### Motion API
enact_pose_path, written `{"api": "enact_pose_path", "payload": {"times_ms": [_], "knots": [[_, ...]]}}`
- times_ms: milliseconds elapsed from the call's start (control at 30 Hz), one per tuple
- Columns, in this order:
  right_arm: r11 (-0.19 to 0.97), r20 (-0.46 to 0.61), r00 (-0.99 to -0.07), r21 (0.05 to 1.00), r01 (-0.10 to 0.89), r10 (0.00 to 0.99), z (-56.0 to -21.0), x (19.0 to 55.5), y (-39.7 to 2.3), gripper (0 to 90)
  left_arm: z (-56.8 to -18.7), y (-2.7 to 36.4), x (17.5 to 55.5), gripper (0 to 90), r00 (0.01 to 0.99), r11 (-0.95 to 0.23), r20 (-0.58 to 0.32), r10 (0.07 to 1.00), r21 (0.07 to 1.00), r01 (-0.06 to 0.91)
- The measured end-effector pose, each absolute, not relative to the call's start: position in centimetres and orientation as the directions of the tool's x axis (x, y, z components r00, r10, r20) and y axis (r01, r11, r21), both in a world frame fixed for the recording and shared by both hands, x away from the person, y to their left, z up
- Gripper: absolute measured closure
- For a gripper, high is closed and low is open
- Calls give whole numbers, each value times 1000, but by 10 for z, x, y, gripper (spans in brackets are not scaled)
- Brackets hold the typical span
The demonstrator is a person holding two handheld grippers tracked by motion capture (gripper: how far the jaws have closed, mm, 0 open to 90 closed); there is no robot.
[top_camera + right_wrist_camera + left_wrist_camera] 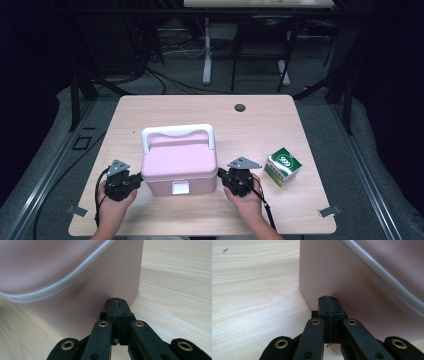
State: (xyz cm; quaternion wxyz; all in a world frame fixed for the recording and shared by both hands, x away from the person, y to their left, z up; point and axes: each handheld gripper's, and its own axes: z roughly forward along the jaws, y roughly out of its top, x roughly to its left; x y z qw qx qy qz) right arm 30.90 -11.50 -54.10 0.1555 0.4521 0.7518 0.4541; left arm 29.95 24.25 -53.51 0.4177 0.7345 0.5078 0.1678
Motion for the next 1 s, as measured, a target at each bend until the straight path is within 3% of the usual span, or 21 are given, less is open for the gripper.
{"api": "enact_pose_path", "payload": {"times_ms": [1000], "knots": [[131, 186, -472, 817, 562, 862, -540, 267, -168, 900, -533, 193, 294, 900, 517, -193, -202, 832, 769, 610]]}}
